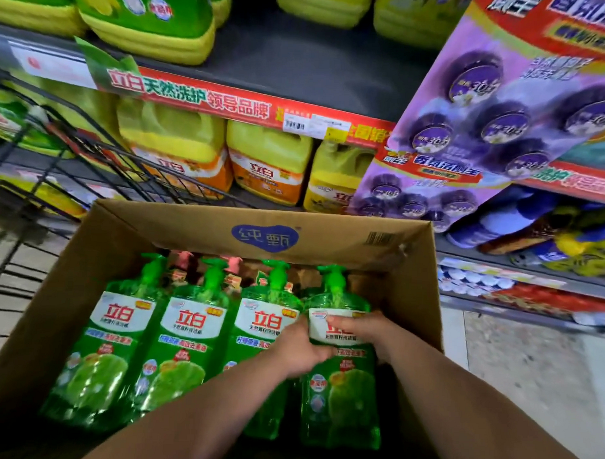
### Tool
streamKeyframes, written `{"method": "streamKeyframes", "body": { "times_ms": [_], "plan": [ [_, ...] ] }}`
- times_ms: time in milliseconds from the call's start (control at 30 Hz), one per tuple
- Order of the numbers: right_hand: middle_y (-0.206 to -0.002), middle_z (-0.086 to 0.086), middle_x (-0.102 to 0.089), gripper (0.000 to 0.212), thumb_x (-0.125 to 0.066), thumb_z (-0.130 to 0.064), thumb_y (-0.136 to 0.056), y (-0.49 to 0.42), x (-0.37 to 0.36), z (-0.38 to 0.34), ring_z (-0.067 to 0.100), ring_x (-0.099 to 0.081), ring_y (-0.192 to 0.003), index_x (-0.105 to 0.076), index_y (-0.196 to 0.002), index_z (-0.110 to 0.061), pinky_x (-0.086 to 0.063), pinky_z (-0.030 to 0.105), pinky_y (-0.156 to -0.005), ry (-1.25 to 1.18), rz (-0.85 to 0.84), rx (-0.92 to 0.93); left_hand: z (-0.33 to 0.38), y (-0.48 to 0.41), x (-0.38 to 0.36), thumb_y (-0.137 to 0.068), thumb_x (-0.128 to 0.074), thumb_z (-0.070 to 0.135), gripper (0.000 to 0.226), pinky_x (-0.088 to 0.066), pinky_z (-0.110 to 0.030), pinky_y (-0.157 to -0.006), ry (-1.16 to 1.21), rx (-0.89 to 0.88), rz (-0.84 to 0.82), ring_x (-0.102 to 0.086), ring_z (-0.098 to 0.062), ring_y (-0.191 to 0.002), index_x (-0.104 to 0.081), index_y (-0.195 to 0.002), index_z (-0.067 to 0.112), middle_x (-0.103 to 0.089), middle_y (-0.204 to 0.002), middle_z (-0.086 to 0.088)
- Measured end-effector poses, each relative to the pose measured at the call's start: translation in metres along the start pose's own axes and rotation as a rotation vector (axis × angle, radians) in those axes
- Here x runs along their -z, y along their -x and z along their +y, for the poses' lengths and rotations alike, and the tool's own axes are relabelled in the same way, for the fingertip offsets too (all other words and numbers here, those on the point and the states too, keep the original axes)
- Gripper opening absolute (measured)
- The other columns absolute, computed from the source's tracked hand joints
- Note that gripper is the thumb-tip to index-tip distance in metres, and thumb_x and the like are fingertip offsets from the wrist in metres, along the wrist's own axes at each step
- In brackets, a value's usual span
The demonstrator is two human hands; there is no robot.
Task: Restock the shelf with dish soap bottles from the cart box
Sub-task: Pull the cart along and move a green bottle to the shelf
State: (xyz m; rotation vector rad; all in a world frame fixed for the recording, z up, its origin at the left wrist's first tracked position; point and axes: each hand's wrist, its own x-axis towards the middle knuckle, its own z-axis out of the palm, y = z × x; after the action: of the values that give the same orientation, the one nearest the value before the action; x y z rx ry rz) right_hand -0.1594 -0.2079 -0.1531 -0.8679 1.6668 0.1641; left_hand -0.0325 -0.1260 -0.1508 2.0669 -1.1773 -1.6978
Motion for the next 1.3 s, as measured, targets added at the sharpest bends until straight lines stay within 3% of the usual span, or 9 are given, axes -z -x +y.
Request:
{"method": "streamKeyframes", "body": {
  "times_ms": [200, 367, 600, 767, 867, 967, 1067, 1200, 1300],
  "plan": [
    [-0.111, 0.019, -0.068, 0.055, -0.083, -0.022, -0.068, 0.005, 0.002, 0.000, 0.031, -0.066, -0.100, -0.063, -0.116, -0.003, -0.052, 0.043, -0.091, -0.108, -0.065, -0.012, -0.007, 0.000, 0.002, -0.079, -0.072, 0.025, 0.061, -0.040, -0.018, -0.081, 0.147, -0.031, 0.016, -0.051, -0.009, -0.096, -0.043, -0.131, 0.015, -0.059, -0.124, -0.003],
    [-0.105, 0.018, -0.070, 0.059, -0.085, -0.022, -0.065, 0.013, 0.000, 0.001, 0.026, -0.069, -0.083, -0.062, -0.114, -0.001, -0.053, 0.027, -0.058, -0.195, 0.016, 0.077, -0.008, 0.003, 0.002, -0.076, -0.075, 0.020, 0.060, -0.044, -0.023, -0.087, 0.254, -0.056, 0.026, -0.055, -0.012, -0.098, -0.046, -0.128, 0.015, -0.061, -0.117, 0.000],
    [-0.115, 0.011, -0.065, 0.085, -0.087, -0.043, -0.057, 0.029, -0.005, 0.001, 0.026, -0.065, -0.101, -0.048, -0.122, -0.004, -0.054, 0.042, -0.089, -0.040, 0.211, 0.237, -0.010, 0.016, 0.002, -0.075, -0.077, 0.018, 0.063, -0.040, -0.002, -0.063, 0.349, -0.127, 0.049, -0.055, 0.001, -0.086, -0.043, -0.127, 0.019, -0.058, -0.095, 0.016],
    [-0.112, 0.010, -0.066, 0.093, -0.087, -0.050, -0.049, 0.053, -0.001, -0.004, 0.026, -0.067, -0.097, -0.049, -0.123, -0.007, -0.056, 0.043, -0.086, -0.098, 0.196, 0.291, -0.012, 0.028, 0.009, -0.076, -0.075, 0.024, 0.050, -0.050, -0.014, -0.074, 0.564, -0.114, 0.048, -0.062, -0.004, -0.090, -0.048, -0.119, 0.024, -0.064, -0.113, 0.002],
    [-0.108, 0.010, -0.069, 0.091, -0.085, -0.053, -0.044, 0.070, 0.001, -0.013, 0.025, -0.069, -0.093, -0.056, -0.119, -0.011, -0.056, 0.044, -0.086, -0.164, 0.156, 0.349, -0.005, 0.042, 0.015, -0.077, -0.068, 0.045, 0.068, -0.048, -0.028, -0.094, 0.576, -0.094, 0.014, -0.059, -0.016, -0.110, -0.039, -0.135, 0.023, -0.053, -0.135, -0.005],
    [-0.108, 0.010, -0.069, 0.088, -0.084, -0.053, -0.046, 0.090, 0.004, -0.026, 0.025, -0.069, -0.093, -0.056, -0.119, -0.011, -0.056, 0.043, -0.087, -0.185, 0.145, 0.414, 0.008, 0.055, 0.025, -0.070, -0.064, 0.052, 0.089, -0.042, -0.039, -0.103, 0.605, -0.168, 0.058, -0.055, -0.024, -0.118, -0.026, -0.144, 0.021, -0.052, -0.136, -0.004],
    [-0.105, 0.010, -0.071, 0.075, -0.084, -0.047, -0.055, 0.111, 0.011, -0.039, 0.024, -0.070, -0.090, -0.060, -0.116, -0.011, -0.057, 0.042, -0.085, -0.204, 0.156, 0.487, 0.025, 0.065, 0.036, -0.076, -0.067, 0.042, 0.073, -0.049, -0.042, -0.095, 0.620, -0.241, 0.113, -0.063, -0.023, -0.105, -0.034, -0.139, 0.022, -0.060, -0.125, -0.006],
    [-0.096, 0.004, -0.074, 0.044, -0.081, -0.039, -0.068, 0.140, 0.030, -0.049, 0.012, -0.072, -0.076, -0.066, -0.101, -0.016, -0.058, 0.026, -0.067, -0.240, 0.175, 0.627, 0.053, 0.080, 0.046, -0.082, -0.067, 0.033, 0.048, -0.054, -0.021, -0.068, 0.619, -0.369, 0.181, -0.067, -0.009, -0.086, -0.041, -0.122, 0.032, -0.066, -0.102, 0.007],
    [-0.099, 0.003, -0.073, 0.036, -0.079, -0.035, -0.072, 0.162, 0.049, -0.046, 0.013, -0.071, -0.080, -0.064, -0.099, -0.016, -0.058, 0.029, -0.071, -0.289, 0.203, 0.712, 0.079, 0.096, 0.042, -0.081, -0.068, 0.032, 0.046, -0.056, -0.034, -0.081, 0.602, -0.434, 0.191, -0.069, -0.017, -0.090, -0.045, -0.120, 0.031, -0.068, -0.107, 0.001]
  ]
}}
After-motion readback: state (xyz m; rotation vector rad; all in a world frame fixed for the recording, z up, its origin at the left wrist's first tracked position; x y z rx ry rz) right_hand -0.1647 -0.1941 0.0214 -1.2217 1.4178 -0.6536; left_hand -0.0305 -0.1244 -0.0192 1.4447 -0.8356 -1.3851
